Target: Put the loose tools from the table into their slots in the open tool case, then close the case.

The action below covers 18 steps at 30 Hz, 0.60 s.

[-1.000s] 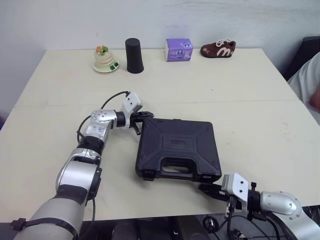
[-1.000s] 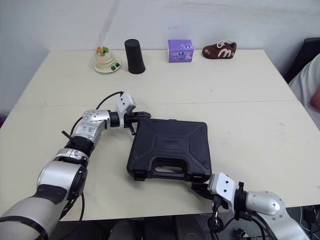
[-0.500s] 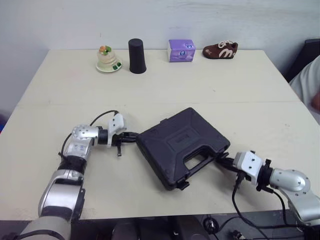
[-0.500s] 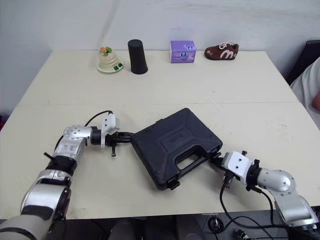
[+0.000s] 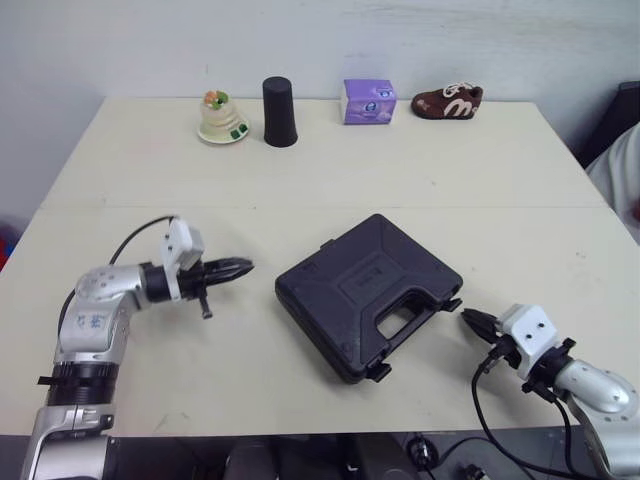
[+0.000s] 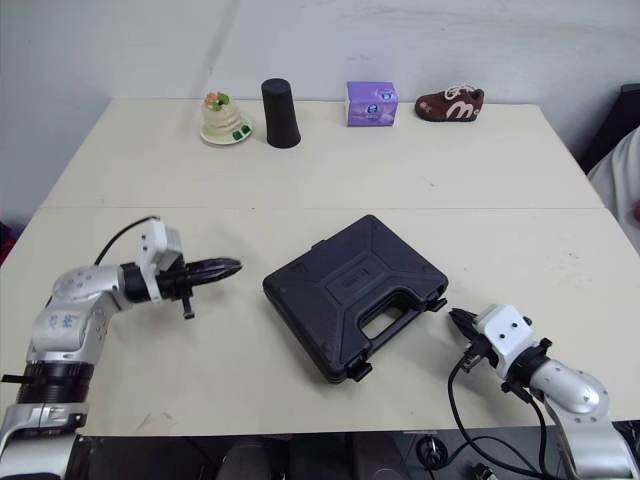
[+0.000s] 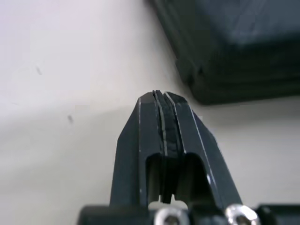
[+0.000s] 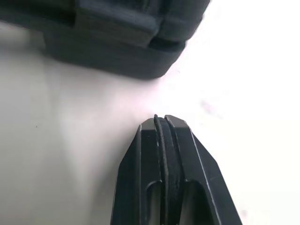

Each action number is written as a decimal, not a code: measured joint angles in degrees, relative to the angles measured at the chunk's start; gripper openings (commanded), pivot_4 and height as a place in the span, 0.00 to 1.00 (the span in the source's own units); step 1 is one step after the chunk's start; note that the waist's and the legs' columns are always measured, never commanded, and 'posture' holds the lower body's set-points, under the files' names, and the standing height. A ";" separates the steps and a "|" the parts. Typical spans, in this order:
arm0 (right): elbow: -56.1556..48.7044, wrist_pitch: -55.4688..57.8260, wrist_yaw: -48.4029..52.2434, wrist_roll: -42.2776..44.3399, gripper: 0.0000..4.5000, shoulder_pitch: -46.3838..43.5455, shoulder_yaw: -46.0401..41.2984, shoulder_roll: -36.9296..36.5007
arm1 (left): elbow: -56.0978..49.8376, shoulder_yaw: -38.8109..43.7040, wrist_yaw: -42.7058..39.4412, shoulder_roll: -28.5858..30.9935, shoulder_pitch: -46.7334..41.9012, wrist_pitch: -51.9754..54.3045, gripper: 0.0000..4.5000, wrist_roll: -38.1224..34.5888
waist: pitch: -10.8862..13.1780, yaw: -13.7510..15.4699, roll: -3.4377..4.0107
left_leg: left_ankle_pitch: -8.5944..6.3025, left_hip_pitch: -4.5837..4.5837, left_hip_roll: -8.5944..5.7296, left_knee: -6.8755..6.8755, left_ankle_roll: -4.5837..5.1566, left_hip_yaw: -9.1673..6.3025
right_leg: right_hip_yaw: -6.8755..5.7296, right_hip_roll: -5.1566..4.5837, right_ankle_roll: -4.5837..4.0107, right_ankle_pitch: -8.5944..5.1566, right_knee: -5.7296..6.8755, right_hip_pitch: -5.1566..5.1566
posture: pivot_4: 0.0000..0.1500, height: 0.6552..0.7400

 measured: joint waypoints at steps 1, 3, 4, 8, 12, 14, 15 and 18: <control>-2.01 0.82 0.01 0.74 0.00 1.47 -0.68 0.04 | -1.90 -0.98 0.12 -0.85 -2.18 1.95 0.01 -1.31 | 0.00 0.24 0.01 | 0.02 0.00 -0.09 0.00 0.03 0.02 | -0.05 0.06 0.01 0.00 -0.02 0.07 | 1.00 1.00; -5.80 3.24 -0.14 3.14 0.00 3.78 -2.16 0.81 | -4.14 -3.97 -0.01 -2.68 -6.69 4.30 0.01 -2.46 | 0.00 0.41 0.00 | 0.02 0.03 -0.12 0.01 0.03 0.05 | -0.06 0.07 0.04 0.02 -0.05 0.15 | 1.00 1.00; -7.69 4.76 -0.62 4.66 0.00 4.70 -3.12 1.97 | -4.62 -6.65 -0.60 -3.79 -9.30 4.44 0.01 -2.11 | -0.01 0.45 0.01 | 0.02 0.04 -0.13 0.01 0.04 0.05 | -0.05 0.10 0.06 0.03 -0.06 0.16 | 1.00 1.00; -12.22 8.78 -1.64 7.03 0.00 6.72 -3.51 3.70 | -2.92 -17.43 -0.97 -11.20 -18.49 4.24 0.01 1.64 | -0.01 0.22 0.05 | 0.03 0.04 -0.14 0.01 0.04 0.03 | 0.07 0.16 0.08 0.04 -0.12 0.13 | 1.00 1.00; -14.74 11.22 -1.84 7.36 0.00 7.97 -2.76 4.40 | 2.11 -26.35 0.28 -17.91 -24.42 2.21 0.01 8.12 | 0.00 -0.11 0.11 | 0.02 0.06 -0.11 -0.05 0.04 -0.03 | 0.24 0.26 0.09 0.03 -0.16 0.05 | 1.00 1.00; -15.73 12.02 -2.25 7.37 0.00 8.44 -2.77 4.86 | 5.82 -28.94 2.63 -22.49 -26.50 3.09 0.01 10.36 | 0.00 -0.04 0.11 | 0.02 0.05 -0.11 -0.03 0.04 -0.10 | 0.28 0.26 0.09 0.03 -0.17 0.02 | 1.00 1.00; -16.08 12.22 -2.29 7.37 0.00 8.41 -2.73 5.02 | 7.30 -29.84 3.54 -23.88 -27.13 3.15 0.01 11.20 | 0.01 -0.12 0.11 | 0.02 0.04 -0.11 -0.03 0.05 -0.09 | 0.32 0.26 0.10 0.03 -0.17 0.00 | 1.00 1.00; -16.87 12.93 -2.78 7.28 0.00 8.60 -2.71 5.57 | 12.67 -32.75 6.26 -27.35 -29.15 -0.17 0.01 15.84 | 0.01 -0.11 0.12 | 0.02 0.05 -0.10 -0.03 0.06 -0.13 | 0.36 0.23 0.10 0.04 -0.17 0.00 | 1.00 1.00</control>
